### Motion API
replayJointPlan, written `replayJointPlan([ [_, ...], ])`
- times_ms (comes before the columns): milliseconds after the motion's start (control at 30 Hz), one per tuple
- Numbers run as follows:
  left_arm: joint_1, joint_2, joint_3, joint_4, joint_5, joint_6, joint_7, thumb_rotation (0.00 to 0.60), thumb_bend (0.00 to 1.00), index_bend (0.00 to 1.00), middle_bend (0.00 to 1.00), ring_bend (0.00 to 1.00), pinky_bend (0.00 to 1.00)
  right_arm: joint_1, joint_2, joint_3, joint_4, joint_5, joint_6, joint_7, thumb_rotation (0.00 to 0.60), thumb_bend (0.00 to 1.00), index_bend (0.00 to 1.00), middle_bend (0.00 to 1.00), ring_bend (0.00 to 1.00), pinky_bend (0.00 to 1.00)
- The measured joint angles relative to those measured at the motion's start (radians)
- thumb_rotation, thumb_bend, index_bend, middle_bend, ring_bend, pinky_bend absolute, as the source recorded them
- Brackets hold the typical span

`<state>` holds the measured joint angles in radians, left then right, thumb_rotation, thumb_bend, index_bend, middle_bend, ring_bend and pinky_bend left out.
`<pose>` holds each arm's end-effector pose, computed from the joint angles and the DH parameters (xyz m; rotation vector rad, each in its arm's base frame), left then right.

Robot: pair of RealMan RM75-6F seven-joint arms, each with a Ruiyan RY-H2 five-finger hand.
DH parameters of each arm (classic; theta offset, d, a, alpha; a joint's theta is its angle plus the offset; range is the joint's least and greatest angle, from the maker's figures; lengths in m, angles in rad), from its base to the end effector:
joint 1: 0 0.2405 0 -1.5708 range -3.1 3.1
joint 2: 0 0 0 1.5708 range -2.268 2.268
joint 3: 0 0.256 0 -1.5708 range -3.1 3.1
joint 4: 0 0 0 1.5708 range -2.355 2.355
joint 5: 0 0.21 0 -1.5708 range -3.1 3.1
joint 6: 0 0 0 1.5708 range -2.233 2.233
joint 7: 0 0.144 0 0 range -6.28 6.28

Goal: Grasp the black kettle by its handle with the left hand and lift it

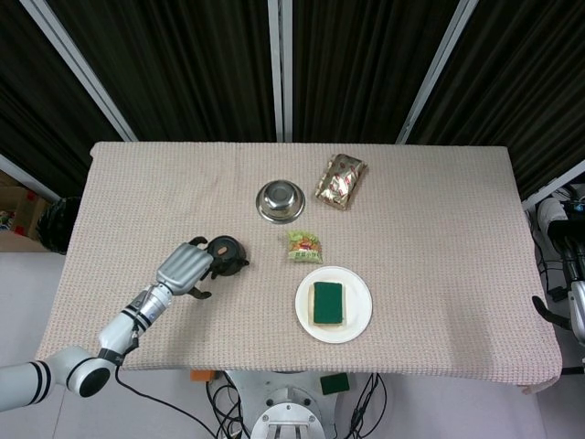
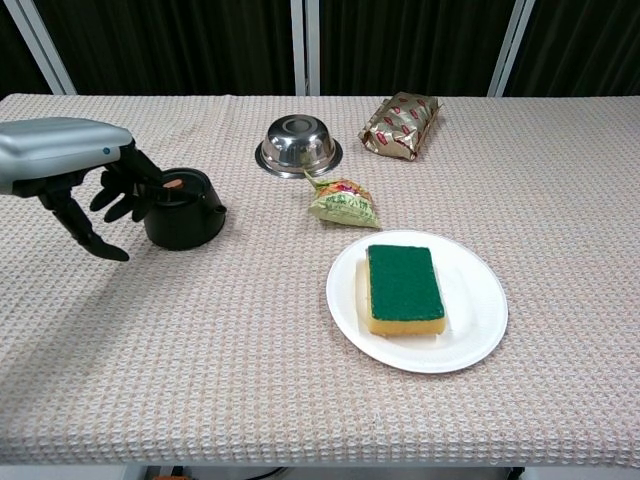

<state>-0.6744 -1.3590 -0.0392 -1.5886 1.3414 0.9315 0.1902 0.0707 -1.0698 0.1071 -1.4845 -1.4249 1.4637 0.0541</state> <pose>-0.1820 0.3043 0.0136 -2.0543 -0.9154 -0.8619 -0.3463 -0.1896 0.2018 1.3056 -0.8168 0.8032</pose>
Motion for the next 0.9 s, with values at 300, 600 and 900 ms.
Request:
replayJointPlan([
  [300,0.003,-0.001,-0.008,0.003,0.007,0.016,0.005,0.598,0.00,0.78,0.87,0.83,0.23,0.001,-0.002,0.003,0.004,0.002,0.000,0.004,0.600,0.21,0.00,0.00,0.00,0.00],
  [600,-0.006,0.004,-0.021,-0.016,0.009,0.014,0.008,0.332,0.00,0.90,0.99,0.91,0.24,0.002,-0.004,0.006,0.010,0.005,-0.001,0.011,0.600,0.21,0.00,0.00,0.00,0.00],
  [900,-0.020,0.012,-0.041,-0.048,0.009,0.020,0.023,0.267,0.00,0.95,1.00,0.93,0.25,0.001,-0.001,0.006,0.011,0.004,0.000,0.018,0.600,0.21,0.00,0.00,0.00,0.00],
])
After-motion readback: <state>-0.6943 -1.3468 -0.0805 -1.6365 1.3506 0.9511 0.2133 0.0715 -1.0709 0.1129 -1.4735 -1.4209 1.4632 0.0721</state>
